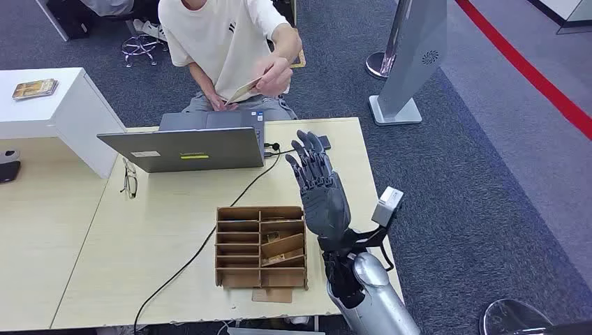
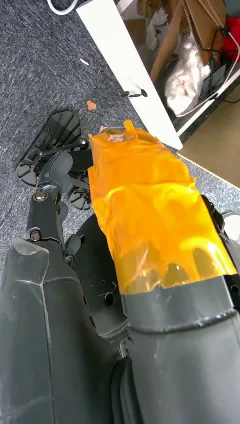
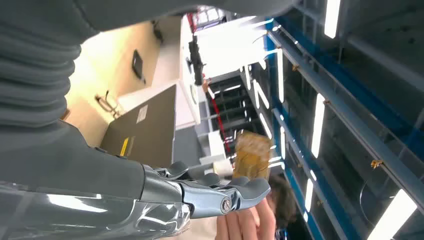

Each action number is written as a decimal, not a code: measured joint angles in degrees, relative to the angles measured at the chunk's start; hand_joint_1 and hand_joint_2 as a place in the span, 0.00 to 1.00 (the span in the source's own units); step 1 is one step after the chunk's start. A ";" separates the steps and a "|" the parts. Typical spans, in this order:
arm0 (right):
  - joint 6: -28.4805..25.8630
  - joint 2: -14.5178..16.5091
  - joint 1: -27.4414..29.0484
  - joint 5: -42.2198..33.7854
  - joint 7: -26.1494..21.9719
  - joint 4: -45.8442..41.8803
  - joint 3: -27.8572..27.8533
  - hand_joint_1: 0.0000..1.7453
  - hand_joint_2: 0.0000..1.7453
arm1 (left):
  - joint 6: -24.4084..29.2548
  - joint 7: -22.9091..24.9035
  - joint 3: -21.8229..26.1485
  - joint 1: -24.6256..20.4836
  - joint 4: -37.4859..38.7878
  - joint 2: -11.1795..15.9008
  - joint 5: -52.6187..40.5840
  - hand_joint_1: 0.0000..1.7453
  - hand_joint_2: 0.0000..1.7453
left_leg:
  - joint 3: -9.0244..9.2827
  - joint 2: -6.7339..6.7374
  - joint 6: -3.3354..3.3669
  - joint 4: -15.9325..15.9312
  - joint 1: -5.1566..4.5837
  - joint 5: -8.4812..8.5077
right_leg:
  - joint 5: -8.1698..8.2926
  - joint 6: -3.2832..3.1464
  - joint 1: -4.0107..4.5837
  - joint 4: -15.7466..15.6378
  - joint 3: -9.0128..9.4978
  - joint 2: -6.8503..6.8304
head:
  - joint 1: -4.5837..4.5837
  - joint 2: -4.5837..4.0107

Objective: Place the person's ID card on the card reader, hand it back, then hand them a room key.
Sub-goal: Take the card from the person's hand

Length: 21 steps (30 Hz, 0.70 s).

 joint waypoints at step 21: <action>-24.16 0.00 -1.34 28.15 -3.98 0.69 4.18 0.00 1.00 | -1.29 3.20 1.86 0.46 -2.12 -0.38 -1.96 0.00 0.00 | -0.03 -0.02 0.00 0.00 0.01 0.00 | 0.00 0.00 0.01 0.00 0.01 -0.02 | -0.01 0.00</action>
